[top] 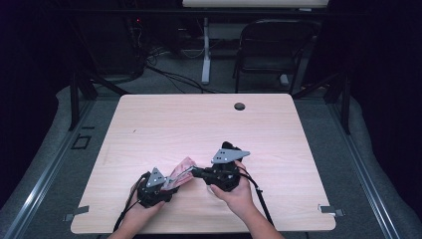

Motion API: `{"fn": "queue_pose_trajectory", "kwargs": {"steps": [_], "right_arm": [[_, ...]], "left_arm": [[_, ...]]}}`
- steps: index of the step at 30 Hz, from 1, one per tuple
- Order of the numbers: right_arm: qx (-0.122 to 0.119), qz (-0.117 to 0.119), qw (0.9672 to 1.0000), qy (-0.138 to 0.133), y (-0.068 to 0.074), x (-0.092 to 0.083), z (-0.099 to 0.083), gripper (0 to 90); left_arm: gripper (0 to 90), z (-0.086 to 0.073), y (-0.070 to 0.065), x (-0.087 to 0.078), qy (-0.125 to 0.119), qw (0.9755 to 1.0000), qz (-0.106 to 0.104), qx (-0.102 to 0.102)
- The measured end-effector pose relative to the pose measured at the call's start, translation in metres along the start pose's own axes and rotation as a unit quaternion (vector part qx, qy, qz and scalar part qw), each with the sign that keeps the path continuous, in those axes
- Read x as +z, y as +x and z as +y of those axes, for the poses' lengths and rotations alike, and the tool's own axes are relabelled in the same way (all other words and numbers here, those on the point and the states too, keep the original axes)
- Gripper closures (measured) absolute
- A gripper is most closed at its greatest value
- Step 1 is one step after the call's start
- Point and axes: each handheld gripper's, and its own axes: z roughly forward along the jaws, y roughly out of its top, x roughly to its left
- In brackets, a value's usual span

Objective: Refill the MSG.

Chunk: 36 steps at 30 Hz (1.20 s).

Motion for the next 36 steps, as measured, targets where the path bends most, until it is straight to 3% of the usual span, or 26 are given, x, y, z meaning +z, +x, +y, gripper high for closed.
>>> {"fn": "queue_pose_trajectory", "kwargs": {"steps": [19, 25, 30, 34, 36], "right_arm": [[0.000, -0.001, 1.0000, 0.001, -0.0008, -0.0013, 0.0001, 90.0], [0.006, 0.002, 1.0000, -0.008, -0.0013, -0.0018, 0.0009, 90.0], [0.009, 0.004, 0.9999, -0.010, -0.0024, -0.0017, 0.0023, 90.0], [0.009, 0.006, 0.9999, -0.012, -0.0016, -0.0012, 0.0030, 90.0], [0.010, 0.007, 0.9999, -0.012, -0.0015, -0.0011, 0.0030, 90.0]], "left_arm": [[62.5, 0.0003, -0.0006, 0.0000, -0.003, 0.9999, 0.010, 0.005], [61.0, 0.0005, -0.0017, 0.0000, -0.001, 0.9999, 0.011, 0.007], [48.5, 0.0007, 0.0015, 0.0012, 0.000, 0.9999, 0.014, -0.010], [50.4, 0.0009, 0.0015, 0.0008, 0.001, 0.9999, 0.010, -0.007], [53.2, 0.0007, 0.0004, 0.0007, -0.002, 0.9999, 0.015, 0.007]]}}
